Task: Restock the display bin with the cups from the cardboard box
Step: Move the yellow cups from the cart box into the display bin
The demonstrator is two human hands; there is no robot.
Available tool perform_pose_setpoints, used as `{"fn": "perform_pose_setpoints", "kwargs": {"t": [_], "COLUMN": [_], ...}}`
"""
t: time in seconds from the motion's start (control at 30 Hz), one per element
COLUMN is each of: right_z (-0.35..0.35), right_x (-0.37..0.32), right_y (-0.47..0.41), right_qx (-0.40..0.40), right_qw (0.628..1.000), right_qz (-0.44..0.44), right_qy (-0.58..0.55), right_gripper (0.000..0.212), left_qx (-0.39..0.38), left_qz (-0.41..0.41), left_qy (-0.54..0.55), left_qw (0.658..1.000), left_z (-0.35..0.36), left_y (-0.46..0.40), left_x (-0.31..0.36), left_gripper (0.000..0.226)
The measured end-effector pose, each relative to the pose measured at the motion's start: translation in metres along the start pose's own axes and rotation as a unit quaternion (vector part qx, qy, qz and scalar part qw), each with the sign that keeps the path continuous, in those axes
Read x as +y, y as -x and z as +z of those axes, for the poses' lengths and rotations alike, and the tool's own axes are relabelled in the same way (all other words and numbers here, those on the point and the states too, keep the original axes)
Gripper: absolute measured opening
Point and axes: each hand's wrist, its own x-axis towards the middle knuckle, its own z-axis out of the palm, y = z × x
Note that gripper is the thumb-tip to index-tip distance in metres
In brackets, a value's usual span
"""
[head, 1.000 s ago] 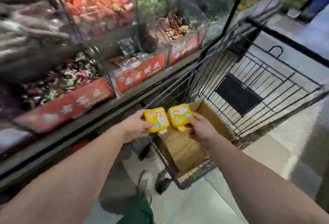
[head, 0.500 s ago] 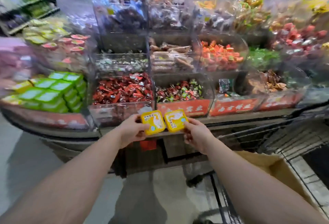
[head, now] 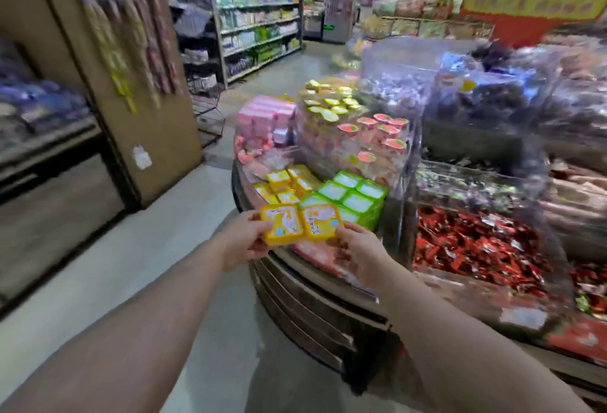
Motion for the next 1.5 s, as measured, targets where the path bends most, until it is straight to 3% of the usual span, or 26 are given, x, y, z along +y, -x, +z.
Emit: {"fn": "perform_pose_setpoints", "kwargs": {"t": [0.2,0.53,0.67,0.97,1.2,1.3,1.37,1.43,1.5], "right_z": [0.085,0.147,0.152,0.138,0.172,0.181,0.182,0.180,0.179], "right_x": [-0.026,-0.052,-0.056,-0.046,-0.014,0.006,0.018,0.026,0.035], "right_y": [-0.067,-0.222,-0.273,-0.331,-0.335,-0.346,-0.351,-0.354,-0.361], "right_qx": [0.005,0.021,0.037,0.130,0.186,0.253,0.317,0.380,0.406], "right_qw": [1.000,0.999,0.997,0.984,0.965,0.948,0.932,0.911,0.894], "right_qz": [0.002,0.024,0.054,0.101,0.186,0.192,0.168,0.151,0.178], "right_qy": [0.021,0.027,0.039,0.073,-0.007,-0.036,-0.051,-0.050,-0.062], "right_gripper": [0.016,0.011,0.022,0.022,0.025,0.024,0.035,0.059,0.069], "left_qx": [0.079,0.078,0.070,-0.056,-0.199,-0.248,-0.274,-0.289,-0.298], "left_qz": [0.018,0.017,0.008,-0.012,-0.034,-0.044,-0.058,-0.069,-0.069], "left_qy": [0.038,0.017,0.006,-0.028,-0.058,-0.067,-0.085,-0.096,-0.101], "left_qw": [0.996,0.997,0.998,0.998,0.978,0.965,0.956,0.950,0.947], "left_z": [-0.077,-0.133,-0.146,-0.137,-0.144,-0.145,-0.147,-0.147,-0.146], "left_y": [-0.053,-0.176,-0.227,-0.334,-0.397,-0.413,-0.419,-0.424,-0.427], "left_x": [0.019,0.056,0.079,0.115,0.140,0.135,0.129,0.125,0.123], "left_gripper": [0.022,0.021,0.019,0.018,0.019,0.018,0.023,0.029,0.026]}}
